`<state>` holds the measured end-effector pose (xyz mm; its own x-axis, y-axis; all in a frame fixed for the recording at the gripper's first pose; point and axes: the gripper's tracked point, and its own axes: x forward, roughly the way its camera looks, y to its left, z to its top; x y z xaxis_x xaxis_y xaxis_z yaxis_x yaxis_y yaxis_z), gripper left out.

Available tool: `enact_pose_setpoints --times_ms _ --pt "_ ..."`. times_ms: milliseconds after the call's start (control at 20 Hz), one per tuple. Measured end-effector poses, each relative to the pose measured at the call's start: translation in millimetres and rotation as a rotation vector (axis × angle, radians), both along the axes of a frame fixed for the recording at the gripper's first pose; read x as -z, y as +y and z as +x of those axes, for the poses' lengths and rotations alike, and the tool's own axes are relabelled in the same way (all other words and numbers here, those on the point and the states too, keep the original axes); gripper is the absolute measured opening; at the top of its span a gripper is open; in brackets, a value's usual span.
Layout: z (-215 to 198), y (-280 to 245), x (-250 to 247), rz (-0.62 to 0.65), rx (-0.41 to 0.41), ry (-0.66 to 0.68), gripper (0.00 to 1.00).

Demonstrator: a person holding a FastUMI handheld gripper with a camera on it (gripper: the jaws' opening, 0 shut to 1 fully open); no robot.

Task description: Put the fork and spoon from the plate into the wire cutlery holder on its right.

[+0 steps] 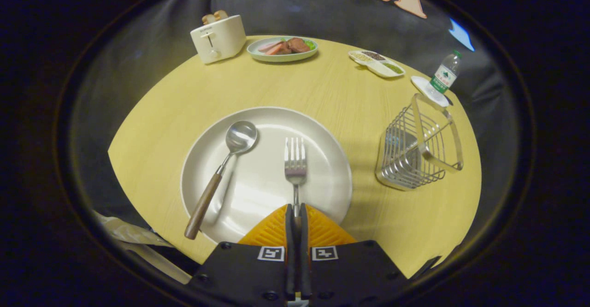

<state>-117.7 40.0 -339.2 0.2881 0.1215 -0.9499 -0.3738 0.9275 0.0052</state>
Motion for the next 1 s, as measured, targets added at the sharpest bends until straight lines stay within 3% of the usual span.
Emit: enact_pose_setpoints --times_ms 450,1000 --pt "38 -10 -41 0.016 -0.026 -0.029 0.08" --pt "87 -70 -84 -0.057 -0.050 -0.071 0.08"
